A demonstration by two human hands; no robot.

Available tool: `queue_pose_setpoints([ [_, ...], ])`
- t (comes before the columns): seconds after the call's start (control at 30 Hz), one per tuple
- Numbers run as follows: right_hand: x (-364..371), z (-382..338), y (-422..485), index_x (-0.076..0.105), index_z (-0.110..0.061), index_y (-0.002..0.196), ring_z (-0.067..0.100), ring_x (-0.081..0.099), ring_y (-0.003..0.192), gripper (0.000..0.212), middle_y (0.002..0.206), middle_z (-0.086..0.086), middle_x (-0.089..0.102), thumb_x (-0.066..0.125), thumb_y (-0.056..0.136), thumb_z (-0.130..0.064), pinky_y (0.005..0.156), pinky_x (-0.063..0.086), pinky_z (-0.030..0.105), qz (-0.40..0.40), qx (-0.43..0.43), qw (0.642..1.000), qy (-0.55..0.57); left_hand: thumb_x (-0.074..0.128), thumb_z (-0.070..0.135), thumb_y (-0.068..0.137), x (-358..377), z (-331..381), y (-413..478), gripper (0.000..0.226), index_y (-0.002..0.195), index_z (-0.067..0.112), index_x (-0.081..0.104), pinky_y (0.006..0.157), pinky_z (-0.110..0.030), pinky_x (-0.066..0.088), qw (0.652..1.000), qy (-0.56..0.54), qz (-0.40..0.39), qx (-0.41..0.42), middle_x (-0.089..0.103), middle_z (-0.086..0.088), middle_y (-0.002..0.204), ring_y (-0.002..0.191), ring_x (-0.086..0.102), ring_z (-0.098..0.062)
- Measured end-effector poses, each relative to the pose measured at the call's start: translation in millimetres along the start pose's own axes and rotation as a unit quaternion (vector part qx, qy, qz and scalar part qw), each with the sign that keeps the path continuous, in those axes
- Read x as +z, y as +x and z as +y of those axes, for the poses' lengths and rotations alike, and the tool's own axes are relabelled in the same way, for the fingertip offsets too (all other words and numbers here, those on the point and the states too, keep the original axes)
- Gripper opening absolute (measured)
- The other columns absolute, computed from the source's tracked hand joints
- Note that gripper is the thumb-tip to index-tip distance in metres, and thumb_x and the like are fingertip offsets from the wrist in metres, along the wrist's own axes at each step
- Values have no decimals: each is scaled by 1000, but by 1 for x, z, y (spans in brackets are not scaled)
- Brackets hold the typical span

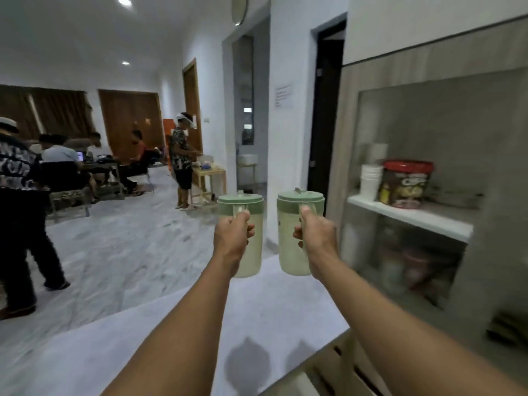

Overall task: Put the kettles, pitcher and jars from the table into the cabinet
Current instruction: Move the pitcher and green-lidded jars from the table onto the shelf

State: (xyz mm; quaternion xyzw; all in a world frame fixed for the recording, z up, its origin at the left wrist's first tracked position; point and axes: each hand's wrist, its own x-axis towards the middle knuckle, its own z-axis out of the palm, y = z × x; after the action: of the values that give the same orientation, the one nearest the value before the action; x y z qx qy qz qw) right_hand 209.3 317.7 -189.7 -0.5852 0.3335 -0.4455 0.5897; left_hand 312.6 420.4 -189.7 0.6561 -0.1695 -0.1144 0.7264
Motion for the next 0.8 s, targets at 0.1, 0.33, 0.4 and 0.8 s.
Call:
queue_pose_setpoints([
  [0.1,-82,-24,29,63,-15,76,24,65,72,36,72,5,67,52,92,-45,68,49,38,105,-29,994,-3,55,31,95,90,13,-27,23,87,11,62,71,-32,46,996,-23,-81,8,68,-6,83,70,61,-15],
  [0.33,-295,-70,80,68,-11,88,35,68,85,58,91,13,73,41,78,-61,81,55,49,359,-108,926,-44,55,27,92,311,33,-118,19,81,12,60,56,-27,40,967,-91,-239,19,62,-2,66,57,54,-13],
  [0.4,-356,-81,90,67,-9,87,34,67,84,57,90,13,72,42,79,-60,80,55,49,401,-123,906,-52,56,27,92,373,38,-149,20,80,12,62,56,-27,41,952,-111,-285,16,62,-1,66,57,55,-13],
  [0.8,-619,-85,112,58,-10,91,38,66,96,35,104,20,70,48,96,-43,77,49,39,587,-93,796,-115,40,17,99,590,62,-307,28,120,1,35,68,-28,36,972,-131,-190,43,50,-15,100,84,52,-27],
])
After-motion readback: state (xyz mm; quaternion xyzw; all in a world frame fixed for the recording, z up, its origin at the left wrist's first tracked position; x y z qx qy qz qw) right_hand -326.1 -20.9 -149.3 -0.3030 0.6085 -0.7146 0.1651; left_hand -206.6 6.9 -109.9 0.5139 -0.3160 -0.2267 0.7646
